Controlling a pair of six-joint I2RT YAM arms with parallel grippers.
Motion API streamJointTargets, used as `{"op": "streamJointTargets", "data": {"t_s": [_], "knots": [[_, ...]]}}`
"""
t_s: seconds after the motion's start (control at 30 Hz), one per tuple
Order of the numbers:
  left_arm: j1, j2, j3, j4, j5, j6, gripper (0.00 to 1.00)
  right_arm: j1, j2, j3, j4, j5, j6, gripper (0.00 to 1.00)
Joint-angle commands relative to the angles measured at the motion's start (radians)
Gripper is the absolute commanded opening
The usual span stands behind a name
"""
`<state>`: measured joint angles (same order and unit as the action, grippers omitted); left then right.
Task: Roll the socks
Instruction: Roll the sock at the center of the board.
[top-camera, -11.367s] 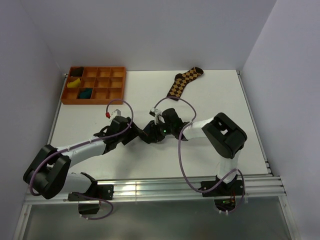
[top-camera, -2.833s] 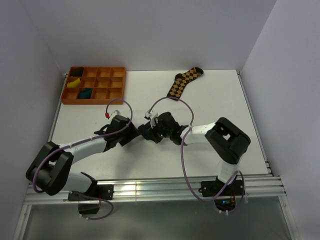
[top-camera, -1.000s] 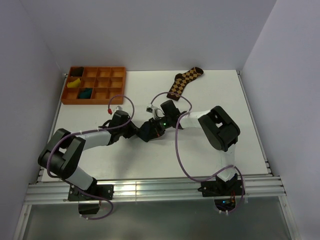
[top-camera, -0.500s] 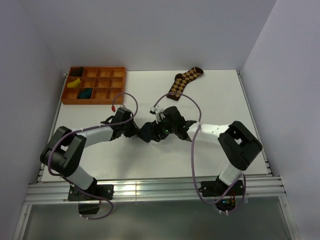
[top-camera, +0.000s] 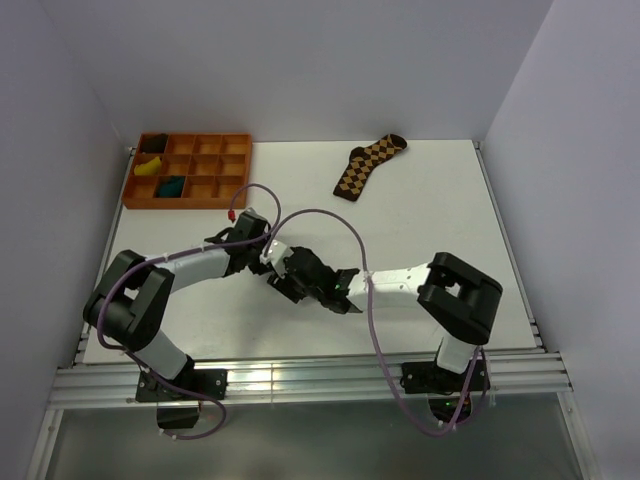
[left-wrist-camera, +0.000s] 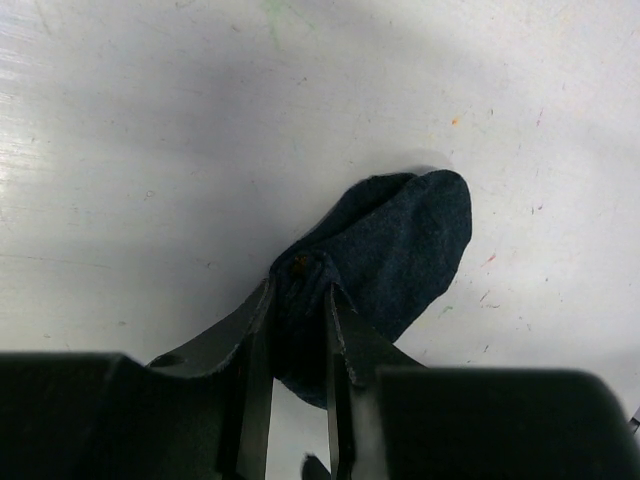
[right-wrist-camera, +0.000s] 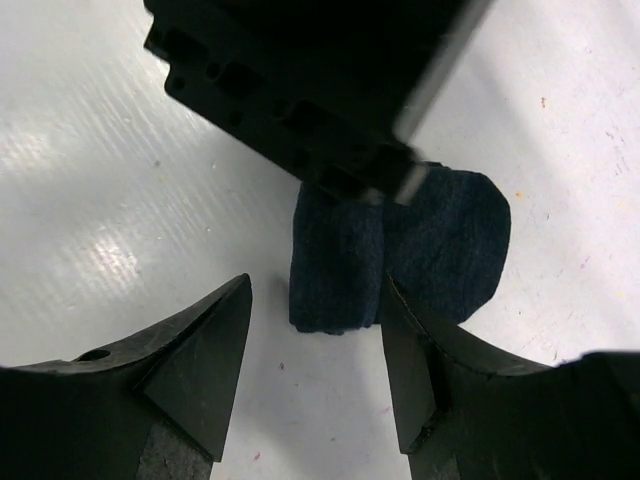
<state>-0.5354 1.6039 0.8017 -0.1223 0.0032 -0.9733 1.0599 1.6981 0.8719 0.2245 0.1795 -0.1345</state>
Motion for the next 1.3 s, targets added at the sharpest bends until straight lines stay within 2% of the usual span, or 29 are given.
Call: {"op": "streamJointTargets", "data": {"t_s": [0.0, 0.2, 0.3, 0.33, 0.43, 0.47, 0.53, 0.6, 0.67, 0.7, 0.77, 1.07, 1.27], "knots": [[-0.008, 0.028, 0.016, -0.066, 0.001, 0.038, 0.01, 0.046, 0.055, 0.056, 0.029, 0.176, -0.068, 0.62], [-0.011, 0.036, 0.024, -0.071, 0.001, 0.039, 0.01, 0.098, 0.132, 0.069, 0.050, 0.291, -0.094, 0.59], [-0.012, 0.036, 0.025, -0.071, 0.001, 0.039, 0.01, 0.103, 0.143, 0.059, 0.056, 0.287, -0.080, 0.39], [-0.012, 0.036, 0.025, -0.071, 0.001, 0.039, 0.02, 0.103, 0.144, 0.055, 0.058, 0.288, -0.076, 0.22], [-0.012, 0.034, 0.022, -0.060, 0.004, 0.036, 0.06, 0.101, 0.149, 0.044, 0.056, 0.267, -0.059, 0.00], [-0.012, 0.028, 0.019, -0.050, 0.006, 0.035, 0.09, 0.097, 0.147, 0.042, 0.044, 0.243, -0.053, 0.00], [-0.012, 0.015, 0.005, -0.037, 0.001, 0.030, 0.22, 0.086, 0.138, 0.042, 0.026, 0.194, -0.021, 0.00], [-0.012, -0.013, -0.002, -0.024, 0.001, 0.024, 0.40, 0.049, 0.124, 0.036, -0.003, 0.082, 0.022, 0.00], [-0.011, -0.045, -0.016, -0.016, -0.027, 0.022, 0.52, 0.014, 0.114, 0.042, -0.049, -0.004, 0.050, 0.00], [-0.011, -0.054, -0.018, -0.011, -0.035, 0.024, 0.63, -0.024, 0.112, 0.050, -0.071, -0.079, 0.070, 0.00], [-0.009, -0.087, -0.032, -0.004, -0.057, 0.018, 0.70, -0.060, 0.115, 0.064, -0.120, -0.156, 0.085, 0.00], [0.035, -0.238, -0.142, 0.068, -0.117, -0.048, 0.72, -0.242, 0.166, 0.142, -0.272, -0.562, 0.159, 0.00], [0.051, -0.280, -0.205, 0.173, -0.075, -0.036, 0.71, -0.331, 0.245, 0.220, -0.350, -0.828, 0.217, 0.00]]}}
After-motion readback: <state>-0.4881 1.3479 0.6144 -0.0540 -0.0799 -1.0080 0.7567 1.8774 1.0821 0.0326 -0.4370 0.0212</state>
